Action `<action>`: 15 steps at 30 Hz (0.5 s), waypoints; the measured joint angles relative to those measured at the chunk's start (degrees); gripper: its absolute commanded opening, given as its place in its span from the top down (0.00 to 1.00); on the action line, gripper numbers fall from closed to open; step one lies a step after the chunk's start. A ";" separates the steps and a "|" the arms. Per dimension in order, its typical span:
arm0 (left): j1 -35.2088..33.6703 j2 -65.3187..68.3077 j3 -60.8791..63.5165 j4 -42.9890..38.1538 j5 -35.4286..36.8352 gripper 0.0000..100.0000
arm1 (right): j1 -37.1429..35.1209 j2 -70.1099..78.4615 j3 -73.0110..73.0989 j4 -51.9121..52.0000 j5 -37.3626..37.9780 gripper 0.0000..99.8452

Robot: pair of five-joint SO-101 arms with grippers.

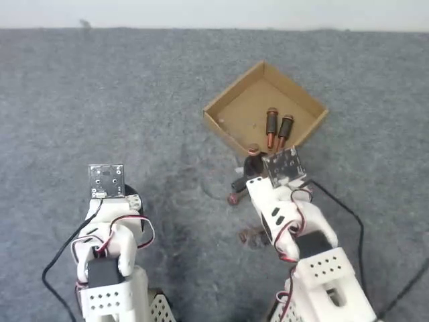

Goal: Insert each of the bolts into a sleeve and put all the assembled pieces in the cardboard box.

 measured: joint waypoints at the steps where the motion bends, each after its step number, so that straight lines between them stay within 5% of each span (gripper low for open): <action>1: 0.00 0.00 0.00 0.00 0.00 0.99 | 0.35 -0.26 -1.67 2.90 0.00 0.99; 7: 0.00 0.00 0.00 0.00 0.00 0.99 | 3.52 2.29 -13.80 16.26 0.00 0.99; 15: 0.00 0.00 0.00 0.00 0.00 0.99 | 8.18 23.91 -36.57 30.07 0.00 0.99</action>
